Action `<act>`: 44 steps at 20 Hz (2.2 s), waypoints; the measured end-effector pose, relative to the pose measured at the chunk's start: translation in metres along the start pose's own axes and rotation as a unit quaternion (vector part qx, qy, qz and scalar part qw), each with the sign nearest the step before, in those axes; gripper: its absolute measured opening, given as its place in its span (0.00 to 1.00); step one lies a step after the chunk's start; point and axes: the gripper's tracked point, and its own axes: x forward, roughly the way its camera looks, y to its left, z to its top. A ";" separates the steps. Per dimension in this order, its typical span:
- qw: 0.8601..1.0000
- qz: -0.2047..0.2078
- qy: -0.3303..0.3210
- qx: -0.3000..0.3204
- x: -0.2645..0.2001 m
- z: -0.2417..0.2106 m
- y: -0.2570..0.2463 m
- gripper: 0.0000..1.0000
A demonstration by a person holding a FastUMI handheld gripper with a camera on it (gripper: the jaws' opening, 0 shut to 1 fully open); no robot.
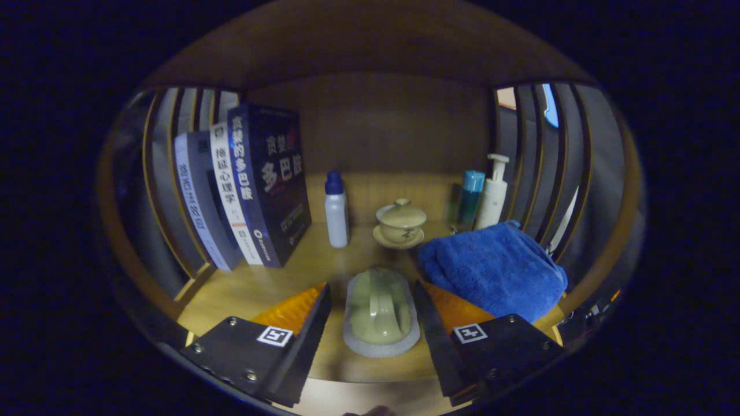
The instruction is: Pull open the drawer, take out the items inside it, and place them on the countertop above the cabinet.
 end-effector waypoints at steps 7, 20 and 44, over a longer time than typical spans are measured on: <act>0.994 0.011 -0.110 -0.014 -0.086 0.025 0.006 0.92; 0.987 0.011 -0.161 -0.001 -0.218 -0.085 0.003 0.92; 0.998 0.012 -0.054 -0.006 -0.224 -0.224 -0.020 0.92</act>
